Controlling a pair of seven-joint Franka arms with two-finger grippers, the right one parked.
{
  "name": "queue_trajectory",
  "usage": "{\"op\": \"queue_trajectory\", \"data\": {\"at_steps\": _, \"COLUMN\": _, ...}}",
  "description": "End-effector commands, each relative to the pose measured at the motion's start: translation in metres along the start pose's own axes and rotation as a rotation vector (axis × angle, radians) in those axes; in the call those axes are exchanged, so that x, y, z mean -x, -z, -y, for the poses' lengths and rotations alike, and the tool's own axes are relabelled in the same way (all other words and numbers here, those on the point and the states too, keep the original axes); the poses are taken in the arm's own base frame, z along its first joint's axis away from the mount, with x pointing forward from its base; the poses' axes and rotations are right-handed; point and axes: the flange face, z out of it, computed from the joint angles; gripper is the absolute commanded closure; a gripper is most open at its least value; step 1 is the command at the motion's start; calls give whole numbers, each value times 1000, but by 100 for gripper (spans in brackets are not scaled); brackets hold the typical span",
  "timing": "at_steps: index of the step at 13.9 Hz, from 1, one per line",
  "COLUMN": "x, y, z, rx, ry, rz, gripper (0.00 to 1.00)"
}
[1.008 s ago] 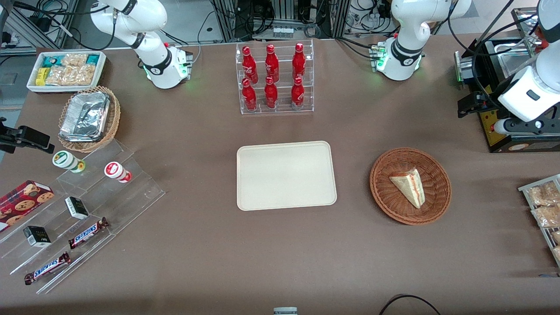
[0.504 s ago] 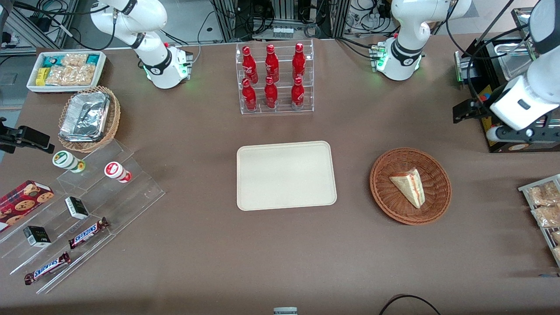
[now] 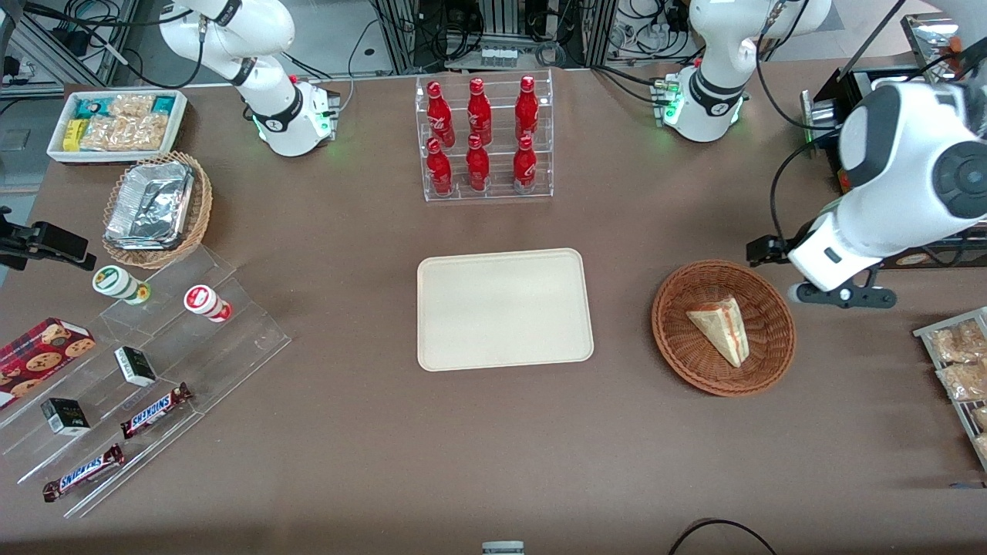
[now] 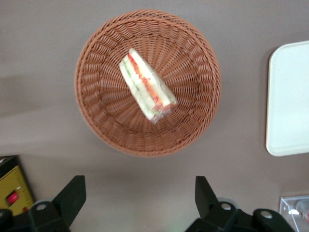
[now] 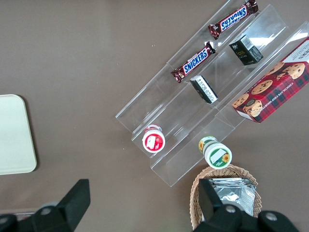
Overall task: Place sandwich from basket to tray
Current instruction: 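Move the left gripper over the wrapped sandwich in the wicker basket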
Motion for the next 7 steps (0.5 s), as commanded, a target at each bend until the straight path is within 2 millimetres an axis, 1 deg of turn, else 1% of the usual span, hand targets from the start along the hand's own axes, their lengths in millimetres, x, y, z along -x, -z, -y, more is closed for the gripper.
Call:
{"op": "queue_trajectory", "data": {"at_steps": 1, "x": -8, "y": -28, "z": -14, "rx": 2, "ry": 31, "rz": -20, "gripper": 0}}
{"op": "queue_trajectory", "data": {"at_steps": 3, "x": -16, "y": -56, "z": -17, "rx": 1, "ry": 54, "rz": -40, "gripper": 0}}
{"op": "queue_trajectory", "data": {"at_steps": 5, "x": -15, "y": -81, "z": -18, "rx": 3, "ry": 96, "rz": -76, "gripper": 0}}
{"op": "queue_trajectory", "data": {"at_steps": 7, "x": -12, "y": -97, "z": -18, "rx": 8, "ry": 163, "rz": -103, "gripper": 0}}
